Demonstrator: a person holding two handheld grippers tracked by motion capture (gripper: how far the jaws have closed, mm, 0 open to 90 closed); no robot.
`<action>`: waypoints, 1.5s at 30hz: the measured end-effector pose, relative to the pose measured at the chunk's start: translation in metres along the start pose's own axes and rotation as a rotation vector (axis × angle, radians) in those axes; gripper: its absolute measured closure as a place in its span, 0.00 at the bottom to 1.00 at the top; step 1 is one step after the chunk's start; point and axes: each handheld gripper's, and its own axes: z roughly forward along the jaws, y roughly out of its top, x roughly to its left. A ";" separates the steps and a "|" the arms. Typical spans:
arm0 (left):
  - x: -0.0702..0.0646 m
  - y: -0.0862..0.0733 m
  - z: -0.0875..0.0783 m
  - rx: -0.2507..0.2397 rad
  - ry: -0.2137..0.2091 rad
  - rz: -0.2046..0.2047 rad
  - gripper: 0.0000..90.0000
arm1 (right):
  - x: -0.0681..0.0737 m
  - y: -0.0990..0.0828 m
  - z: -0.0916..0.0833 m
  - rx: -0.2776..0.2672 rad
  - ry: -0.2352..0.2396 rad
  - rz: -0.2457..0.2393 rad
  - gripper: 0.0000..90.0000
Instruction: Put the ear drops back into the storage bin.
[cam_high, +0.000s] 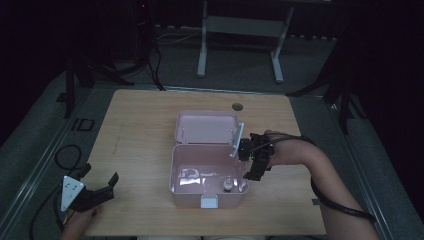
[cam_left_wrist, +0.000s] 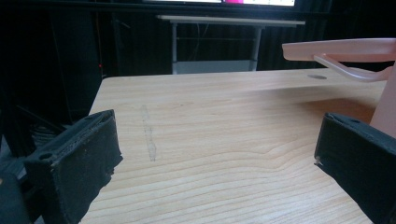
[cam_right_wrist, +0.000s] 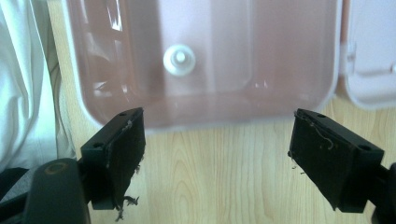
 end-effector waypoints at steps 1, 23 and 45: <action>0.000 0.000 0.000 0.001 -0.001 0.000 0.00 | 0.000 -0.003 -0.001 -0.003 -0.002 0.008 0.20; 0.000 0.000 0.000 0.001 -0.001 -0.001 0.00 | -0.007 -0.071 0.037 -0.029 -0.024 0.174 0.20; 0.000 0.000 0.000 0.001 0.000 0.002 0.00 | 0.003 -0.142 0.103 -0.279 -0.155 0.463 0.20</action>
